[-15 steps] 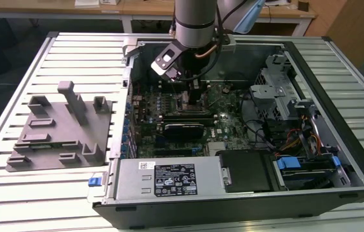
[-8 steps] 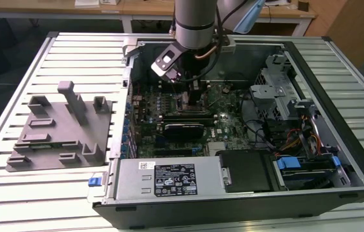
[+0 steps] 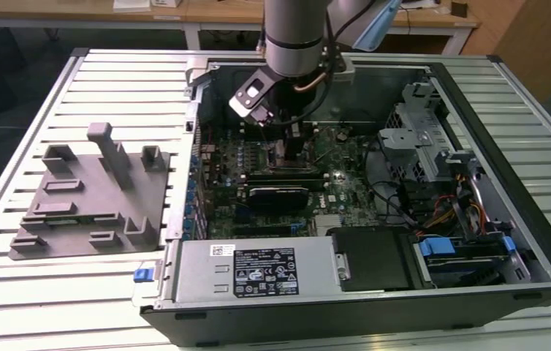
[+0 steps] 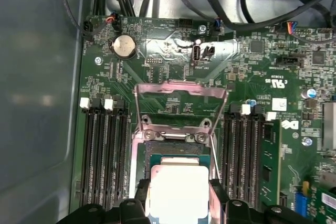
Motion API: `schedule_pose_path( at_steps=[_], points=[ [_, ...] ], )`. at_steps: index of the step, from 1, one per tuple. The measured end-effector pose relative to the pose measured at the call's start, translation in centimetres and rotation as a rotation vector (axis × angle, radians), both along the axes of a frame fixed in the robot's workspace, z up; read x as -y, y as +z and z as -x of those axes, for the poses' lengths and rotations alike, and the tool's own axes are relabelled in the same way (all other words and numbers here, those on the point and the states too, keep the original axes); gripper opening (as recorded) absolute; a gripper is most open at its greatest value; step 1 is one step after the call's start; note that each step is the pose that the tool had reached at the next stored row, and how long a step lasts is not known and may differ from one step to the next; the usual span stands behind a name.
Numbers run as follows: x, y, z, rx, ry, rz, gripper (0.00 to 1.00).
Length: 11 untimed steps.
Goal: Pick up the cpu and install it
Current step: 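Place the cpu into insertion slot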
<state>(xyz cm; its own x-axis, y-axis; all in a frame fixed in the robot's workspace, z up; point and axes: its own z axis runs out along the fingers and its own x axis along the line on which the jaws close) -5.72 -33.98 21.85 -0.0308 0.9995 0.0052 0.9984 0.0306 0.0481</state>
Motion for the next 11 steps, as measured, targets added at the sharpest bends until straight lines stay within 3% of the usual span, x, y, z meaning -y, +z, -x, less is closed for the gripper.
schedule_pose_path(
  at_steps=[11],
  points=[
    [-0.18,-1.23,0.0,-0.0001,-0.008,0.0002,0.53]
  ],
)
